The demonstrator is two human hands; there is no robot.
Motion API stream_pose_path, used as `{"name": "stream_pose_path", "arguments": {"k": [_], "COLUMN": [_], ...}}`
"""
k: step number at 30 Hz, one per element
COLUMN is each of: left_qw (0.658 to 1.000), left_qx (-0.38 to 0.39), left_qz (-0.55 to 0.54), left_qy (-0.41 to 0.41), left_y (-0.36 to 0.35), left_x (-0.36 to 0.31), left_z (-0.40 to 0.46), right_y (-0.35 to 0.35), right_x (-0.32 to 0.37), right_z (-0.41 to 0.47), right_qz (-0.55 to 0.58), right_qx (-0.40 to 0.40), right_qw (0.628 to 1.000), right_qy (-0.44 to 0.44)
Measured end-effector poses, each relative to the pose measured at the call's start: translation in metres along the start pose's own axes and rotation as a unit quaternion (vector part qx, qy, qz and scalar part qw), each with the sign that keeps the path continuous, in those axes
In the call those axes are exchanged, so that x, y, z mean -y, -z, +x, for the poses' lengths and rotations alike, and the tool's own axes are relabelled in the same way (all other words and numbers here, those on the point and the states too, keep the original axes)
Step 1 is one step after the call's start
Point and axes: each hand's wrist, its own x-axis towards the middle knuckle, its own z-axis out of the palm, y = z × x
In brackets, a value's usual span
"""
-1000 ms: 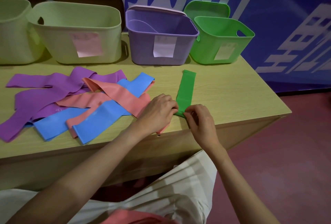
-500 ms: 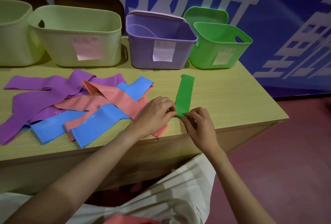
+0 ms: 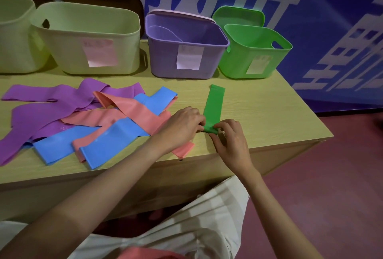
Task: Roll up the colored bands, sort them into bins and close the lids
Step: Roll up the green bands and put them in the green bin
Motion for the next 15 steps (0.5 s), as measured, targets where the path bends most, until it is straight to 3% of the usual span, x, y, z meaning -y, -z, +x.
{"name": "stream_pose_path", "arguments": {"k": [7,15], "left_qw": [0.999,1.0], "left_qx": [-0.037,-0.027], "left_qz": [0.0,-0.016], "left_qy": [-0.013,-0.001], "left_y": [-0.0009,-0.0041], "left_x": [-0.0019,-0.0023], "left_z": [-0.0017,0.0029], "right_y": [-0.0035,-0.0026], "right_x": [-0.0027,-0.0026], "right_z": [0.0037,0.0079], "right_qz": [0.014,-0.006], "right_qx": [0.0,-0.007], "right_qw": [0.999,0.999], "right_qy": [-0.034,-0.046]}}
